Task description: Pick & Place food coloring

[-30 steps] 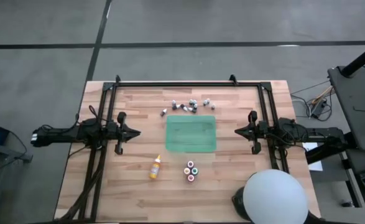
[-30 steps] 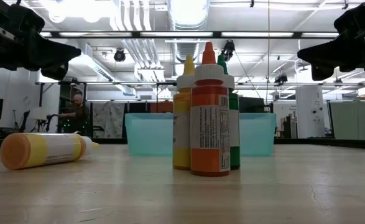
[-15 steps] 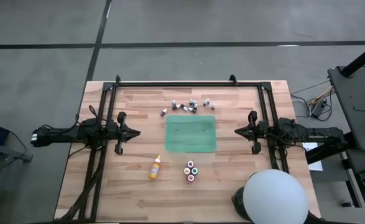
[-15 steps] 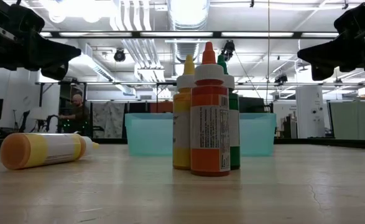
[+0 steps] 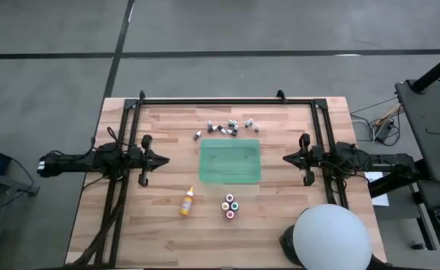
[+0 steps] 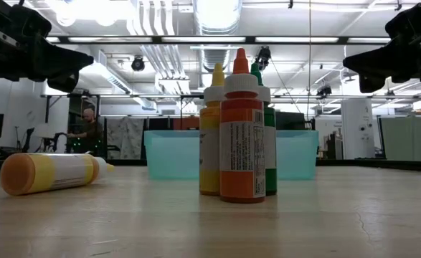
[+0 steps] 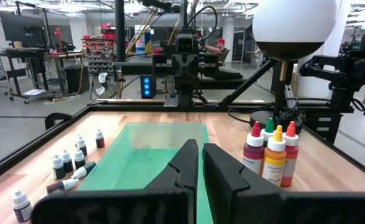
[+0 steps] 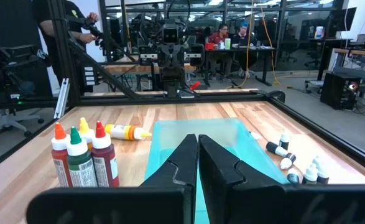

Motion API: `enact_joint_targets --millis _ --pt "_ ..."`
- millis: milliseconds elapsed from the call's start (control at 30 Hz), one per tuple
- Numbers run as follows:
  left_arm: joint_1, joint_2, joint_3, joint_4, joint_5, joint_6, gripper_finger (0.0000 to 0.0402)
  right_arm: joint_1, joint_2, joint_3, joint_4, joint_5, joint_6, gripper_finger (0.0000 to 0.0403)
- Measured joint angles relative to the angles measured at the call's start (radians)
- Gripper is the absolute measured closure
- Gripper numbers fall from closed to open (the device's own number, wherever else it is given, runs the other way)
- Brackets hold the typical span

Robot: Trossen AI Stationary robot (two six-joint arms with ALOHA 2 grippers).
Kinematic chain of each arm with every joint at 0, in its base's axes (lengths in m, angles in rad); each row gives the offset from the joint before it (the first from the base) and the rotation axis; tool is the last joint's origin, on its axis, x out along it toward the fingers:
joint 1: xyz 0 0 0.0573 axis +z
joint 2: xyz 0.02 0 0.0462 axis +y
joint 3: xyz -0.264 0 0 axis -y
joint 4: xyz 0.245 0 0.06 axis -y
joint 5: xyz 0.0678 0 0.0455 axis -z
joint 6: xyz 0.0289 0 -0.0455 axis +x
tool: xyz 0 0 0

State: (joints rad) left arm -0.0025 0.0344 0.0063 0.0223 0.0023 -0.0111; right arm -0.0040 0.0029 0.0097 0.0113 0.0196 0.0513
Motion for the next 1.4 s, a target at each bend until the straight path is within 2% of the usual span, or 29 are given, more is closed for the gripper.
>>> enact_joint_targets --millis 400,733,1067,1167,1267,1400 --pt "0.000 0.000 0.000 0.003 0.000 0.043 0.0401 0.000 0.000 0.000 0.005 0.000 -0.003 0.0394" --pt "0.000 0.000 0.000 0.040 -0.028 0.060 0.0401 0.000 0.000 0.000 0.096 0.000 0.001 0.0394" --pt "0.000 0.000 0.000 0.242 -0.032 -0.152 0.0401 0.000 0.000 0.000 0.229 0.009 -0.003 0.0394" --pt "0.000 0.000 0.003 0.350 -0.039 -0.308 0.0401 -0.001 0.000 0.000 0.284 0.010 -0.003 0.0394" --pt "0.000 0.001 0.021 0.387 -0.047 -0.451 0.0401 -0.001 0.000 0.000 0.362 0.009 -0.002 0.0394" --pt "0.000 0.000 0.037 0.443 -0.047 -0.467 0.0401 -0.001 0.000 0.000 0.474 0.010 -0.002 0.0394"
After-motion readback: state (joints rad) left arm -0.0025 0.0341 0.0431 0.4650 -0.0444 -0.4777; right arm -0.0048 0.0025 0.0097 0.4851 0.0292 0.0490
